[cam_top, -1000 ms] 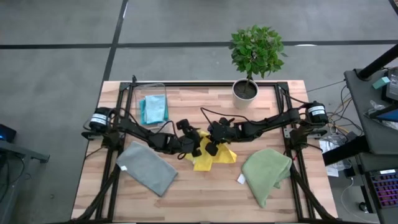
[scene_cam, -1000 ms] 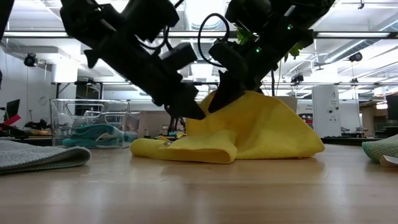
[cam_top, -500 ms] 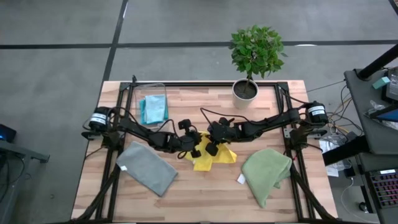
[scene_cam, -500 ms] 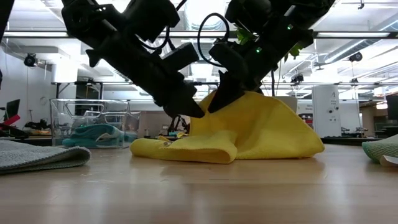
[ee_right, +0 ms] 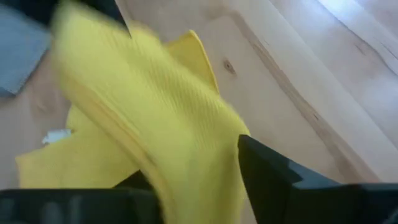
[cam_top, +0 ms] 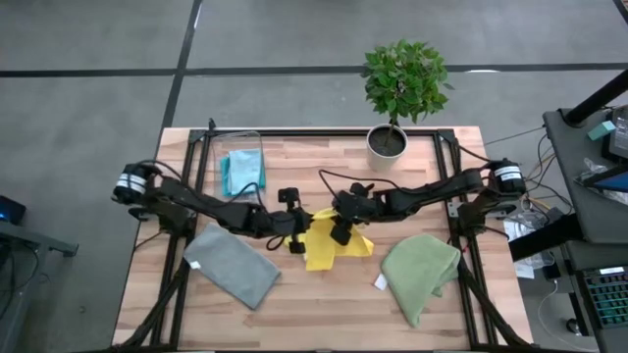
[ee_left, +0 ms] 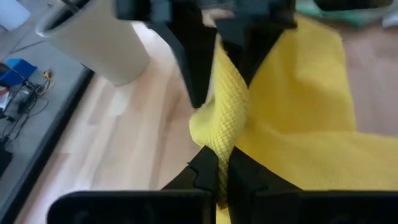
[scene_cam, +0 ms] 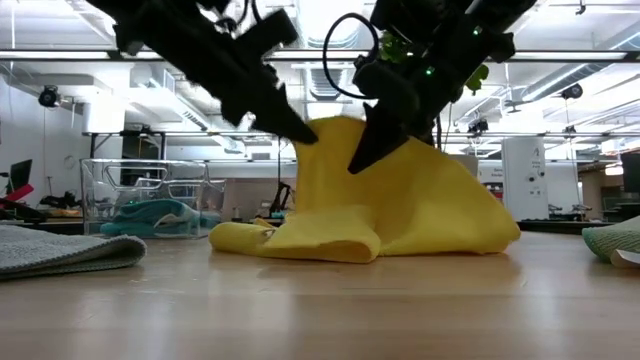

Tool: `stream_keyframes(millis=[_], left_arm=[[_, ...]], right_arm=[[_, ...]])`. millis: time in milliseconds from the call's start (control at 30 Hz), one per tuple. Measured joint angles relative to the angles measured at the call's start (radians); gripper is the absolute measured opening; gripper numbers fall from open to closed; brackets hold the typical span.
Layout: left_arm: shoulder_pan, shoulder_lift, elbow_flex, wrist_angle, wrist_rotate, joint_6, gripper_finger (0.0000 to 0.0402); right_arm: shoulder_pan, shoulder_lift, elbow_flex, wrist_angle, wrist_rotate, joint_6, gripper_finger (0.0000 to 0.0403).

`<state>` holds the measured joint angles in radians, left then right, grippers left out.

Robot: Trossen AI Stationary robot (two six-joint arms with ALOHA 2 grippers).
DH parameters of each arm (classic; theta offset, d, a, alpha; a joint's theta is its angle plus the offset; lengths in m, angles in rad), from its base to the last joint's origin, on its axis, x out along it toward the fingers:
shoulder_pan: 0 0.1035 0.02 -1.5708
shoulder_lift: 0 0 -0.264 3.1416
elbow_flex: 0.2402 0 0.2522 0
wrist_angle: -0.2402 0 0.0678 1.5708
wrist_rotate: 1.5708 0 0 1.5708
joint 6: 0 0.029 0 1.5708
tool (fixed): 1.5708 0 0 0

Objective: Fold microfiber towels
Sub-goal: Fold the yellow microfiber towel

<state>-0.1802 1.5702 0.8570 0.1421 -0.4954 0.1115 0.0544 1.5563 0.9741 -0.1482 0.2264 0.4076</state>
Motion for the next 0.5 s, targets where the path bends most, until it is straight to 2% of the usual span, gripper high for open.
stream_keyframes(millis=[233,500], left_arm=[[-0.001,-0.060,-0.001,-0.011,-0.089,0.000,0.0000],[-0.001,-0.085,-0.001,-0.025,-0.105,-0.025,0.0000]], right_arm=[[0.007,-0.050,0.000,-0.079,-0.026,0.001,0.0184],[0.068,-0.121,-0.020,-0.207,-0.028,-0.022,0.0192]])
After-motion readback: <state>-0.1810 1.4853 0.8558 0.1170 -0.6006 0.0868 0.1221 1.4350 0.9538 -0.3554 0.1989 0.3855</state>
